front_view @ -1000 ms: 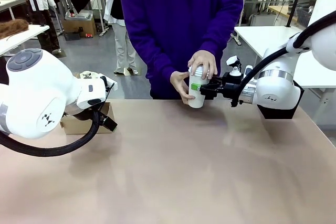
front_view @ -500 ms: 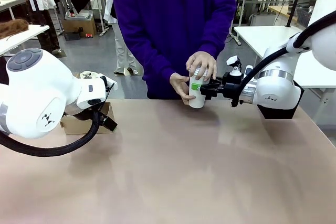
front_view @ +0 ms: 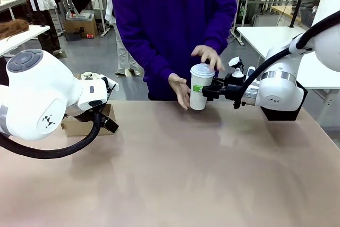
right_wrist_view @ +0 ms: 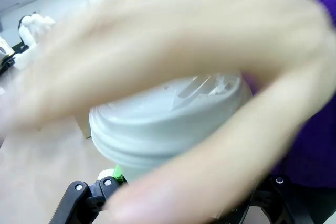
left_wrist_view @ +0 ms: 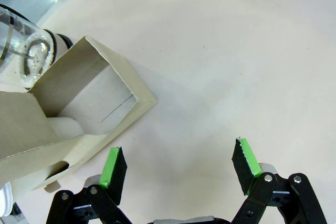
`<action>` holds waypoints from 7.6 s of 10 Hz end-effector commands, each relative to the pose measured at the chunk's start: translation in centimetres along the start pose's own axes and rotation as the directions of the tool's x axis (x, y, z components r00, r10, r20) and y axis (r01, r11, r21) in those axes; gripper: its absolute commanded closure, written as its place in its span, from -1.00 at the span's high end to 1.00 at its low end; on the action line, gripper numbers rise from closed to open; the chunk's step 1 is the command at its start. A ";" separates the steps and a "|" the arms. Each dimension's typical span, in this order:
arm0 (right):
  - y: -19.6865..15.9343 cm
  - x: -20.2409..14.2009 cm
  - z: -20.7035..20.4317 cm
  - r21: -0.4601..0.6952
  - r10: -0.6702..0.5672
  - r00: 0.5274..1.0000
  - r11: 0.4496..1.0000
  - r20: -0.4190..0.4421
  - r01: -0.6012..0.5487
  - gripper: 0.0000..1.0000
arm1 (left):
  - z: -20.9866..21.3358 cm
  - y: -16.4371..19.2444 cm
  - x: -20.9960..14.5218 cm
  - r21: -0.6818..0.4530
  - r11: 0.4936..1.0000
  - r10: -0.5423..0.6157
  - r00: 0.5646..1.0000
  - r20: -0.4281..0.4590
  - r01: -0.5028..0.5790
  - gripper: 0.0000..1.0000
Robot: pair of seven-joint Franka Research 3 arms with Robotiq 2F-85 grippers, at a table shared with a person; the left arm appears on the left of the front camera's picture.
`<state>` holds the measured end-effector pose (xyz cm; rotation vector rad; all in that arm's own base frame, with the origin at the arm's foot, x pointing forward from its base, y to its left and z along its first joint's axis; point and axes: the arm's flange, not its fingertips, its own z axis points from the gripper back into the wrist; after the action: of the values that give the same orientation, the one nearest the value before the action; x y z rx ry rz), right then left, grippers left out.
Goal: Pour a drink into a cup and package it in a carrier.
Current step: When a person places the Paper Cup Lid on the 600 ml Paper Cup , lift the 600 ml Paper Cup, then position the Cup Carrier in the center of the table.
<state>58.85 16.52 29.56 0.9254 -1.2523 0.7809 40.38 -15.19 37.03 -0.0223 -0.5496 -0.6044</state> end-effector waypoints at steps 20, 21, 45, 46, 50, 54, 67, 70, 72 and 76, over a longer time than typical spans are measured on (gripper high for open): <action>13.5 18.5 7.5 0.046 0.062 0.998 0.997 -0.029 -0.061 0.61 | 0.0 0.0 0.0 -0.002 1.000 0.001 1.000 0.001 0.000 1.00; 15.1 19.6 8.5 0.046 0.081 0.996 0.996 -0.024 -0.079 0.61 | 0.0 0.0 0.0 -0.002 1.000 0.001 1.000 0.001 0.000 1.00; 17.2 20.4 11.0 0.041 0.066 0.998 0.997 -0.016 -0.066 0.61 | 12.4 3.6 6.6 0.052 0.973 0.227 0.970 -0.088 -0.223 1.00; 17.2 20.4 11.0 0.041 0.066 0.998 0.997 -0.016 -0.066 0.61 | 14.2 5.2 7.8 0.059 0.957 0.288 0.952 -0.105 -0.284 1.00; 17.2 20.4 11.0 0.041 0.066 0.998 0.997 -0.016 -0.066 0.61 | 14.3 10.8 11.3 0.140 0.870 0.492 0.854 -0.170 -0.474 1.00; 17.2 20.4 11.0 0.041 0.066 0.998 0.997 -0.016 -0.066 0.61 | 10.1 13.2 12.3 0.174 0.814 0.581 0.782 -0.226 -0.554 1.00; 17.2 20.4 11.0 0.041 0.066 0.998 0.997 -0.016 -0.066 0.61 | 6.6 14.4 13.1 0.307 0.666 0.745 0.627 -0.230 -0.679 -1.00; 17.2 20.4 11.0 0.041 0.066 0.998 0.997 -0.016 -0.066 0.61 | 6.0 14.8 13.2 0.300 0.676 0.736 0.627 -0.255 -0.673 -0.73; 17.2 20.4 11.0 0.041 0.066 0.998 0.997 -0.016 -0.066 0.61 | 5.8 14.9 13.3 0.304 0.679 0.734 0.630 -0.254 -0.668 -1.00; 17.2 20.4 11.0 0.041 0.066 0.998 0.997 -0.016 -0.066 0.61 | 5.6 14.8 12.8 0.281 0.683 0.730 0.633 -0.256 -0.674 -1.00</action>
<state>42.08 13.77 52.59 0.9205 -1.2494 0.8674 54.51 -8.63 50.03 0.0257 -0.1689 0.2389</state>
